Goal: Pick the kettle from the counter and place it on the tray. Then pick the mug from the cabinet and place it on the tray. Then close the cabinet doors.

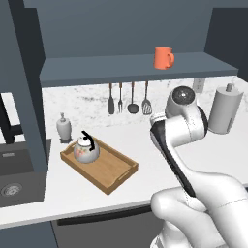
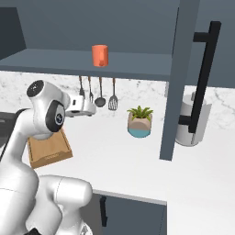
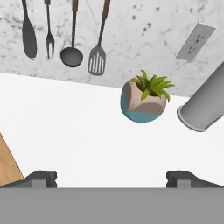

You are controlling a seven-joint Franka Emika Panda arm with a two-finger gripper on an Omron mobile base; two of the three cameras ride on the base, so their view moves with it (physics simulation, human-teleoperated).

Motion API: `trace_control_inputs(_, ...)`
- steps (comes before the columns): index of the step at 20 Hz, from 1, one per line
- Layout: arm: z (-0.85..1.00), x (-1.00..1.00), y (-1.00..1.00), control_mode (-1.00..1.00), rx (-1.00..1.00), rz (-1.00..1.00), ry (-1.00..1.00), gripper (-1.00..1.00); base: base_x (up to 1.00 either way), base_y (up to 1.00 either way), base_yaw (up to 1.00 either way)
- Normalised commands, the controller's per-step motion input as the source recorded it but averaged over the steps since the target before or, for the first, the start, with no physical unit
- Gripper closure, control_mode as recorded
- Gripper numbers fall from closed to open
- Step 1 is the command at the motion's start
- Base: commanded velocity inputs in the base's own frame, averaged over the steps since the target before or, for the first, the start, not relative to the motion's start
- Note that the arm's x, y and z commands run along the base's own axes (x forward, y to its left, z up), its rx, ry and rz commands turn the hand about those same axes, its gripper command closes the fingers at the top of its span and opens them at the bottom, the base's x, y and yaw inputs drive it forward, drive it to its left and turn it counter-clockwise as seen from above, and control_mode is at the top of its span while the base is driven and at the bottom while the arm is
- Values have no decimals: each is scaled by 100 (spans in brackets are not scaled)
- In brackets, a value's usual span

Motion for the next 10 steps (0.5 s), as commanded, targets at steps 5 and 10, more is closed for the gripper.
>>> trace_control_inputs(5, 71, 31, -37, -100, 0, 10, 0, -100, 0, 0, 0)
trace_control_inputs(10, 38, 32, -17, -100, 0, 11, -3, -100, 0, 0, 0)
